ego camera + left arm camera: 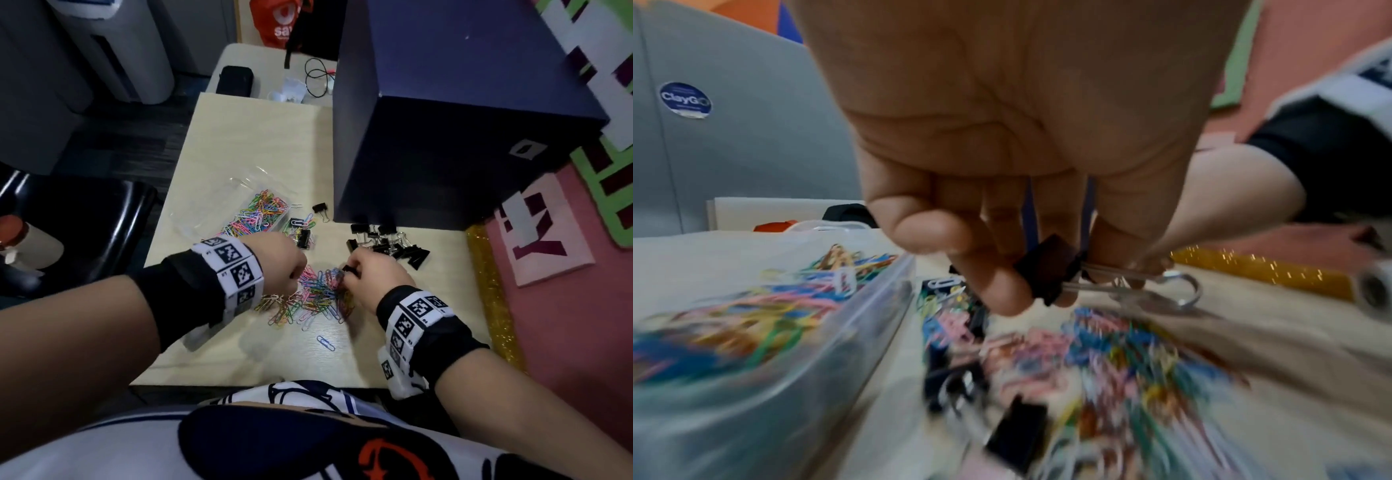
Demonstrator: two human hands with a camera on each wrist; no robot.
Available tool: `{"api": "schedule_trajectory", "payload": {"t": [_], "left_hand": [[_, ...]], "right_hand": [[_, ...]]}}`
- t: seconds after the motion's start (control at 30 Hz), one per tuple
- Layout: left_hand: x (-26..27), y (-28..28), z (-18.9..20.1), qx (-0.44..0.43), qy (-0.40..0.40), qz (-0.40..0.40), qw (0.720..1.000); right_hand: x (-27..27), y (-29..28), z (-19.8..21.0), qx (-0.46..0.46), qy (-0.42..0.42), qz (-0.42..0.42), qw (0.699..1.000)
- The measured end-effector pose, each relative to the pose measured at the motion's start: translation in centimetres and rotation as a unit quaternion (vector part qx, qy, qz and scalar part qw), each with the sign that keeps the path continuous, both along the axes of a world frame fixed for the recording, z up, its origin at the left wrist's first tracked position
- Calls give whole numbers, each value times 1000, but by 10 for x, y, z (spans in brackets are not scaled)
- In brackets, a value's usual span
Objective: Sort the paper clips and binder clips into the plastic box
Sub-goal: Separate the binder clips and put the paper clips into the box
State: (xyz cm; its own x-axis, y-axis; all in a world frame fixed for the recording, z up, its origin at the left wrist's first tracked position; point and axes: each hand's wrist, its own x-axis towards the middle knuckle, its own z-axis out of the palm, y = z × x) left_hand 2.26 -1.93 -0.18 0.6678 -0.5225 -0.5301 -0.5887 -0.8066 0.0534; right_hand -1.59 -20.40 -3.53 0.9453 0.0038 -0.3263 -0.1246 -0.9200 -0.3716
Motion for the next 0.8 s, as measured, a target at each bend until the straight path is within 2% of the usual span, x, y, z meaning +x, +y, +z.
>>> {"api": "schedule_trajectory", "payload": {"t": [0.07,0.2,0.27,0.37,0.53,0.67,0.8], "left_hand": [[6,-10,4,-23,0,7,1000],[17,-29,6,-107,-27,71,991],[22,-38,3,-171,-33,121,977],[25,-49,-3,-251,11,207,946],[21,-45,-19,-202,12,154,967],[13,-46,-22,-220,40,145,964],[14,-47,-22,-238,43,155,958]], "right_hand": [[-2,-6,0,5,9,-17,1000],[-3,-14,0,20,10,-52,998],[-4,-18,0,32,5,-72,997],[-6,-24,-2,53,0,-100,994],[-6,-28,-6,79,-8,-94,992],[-7,-22,-5,147,-1,-76,986],[-4,-18,-6,163,-12,-62,985]]}}
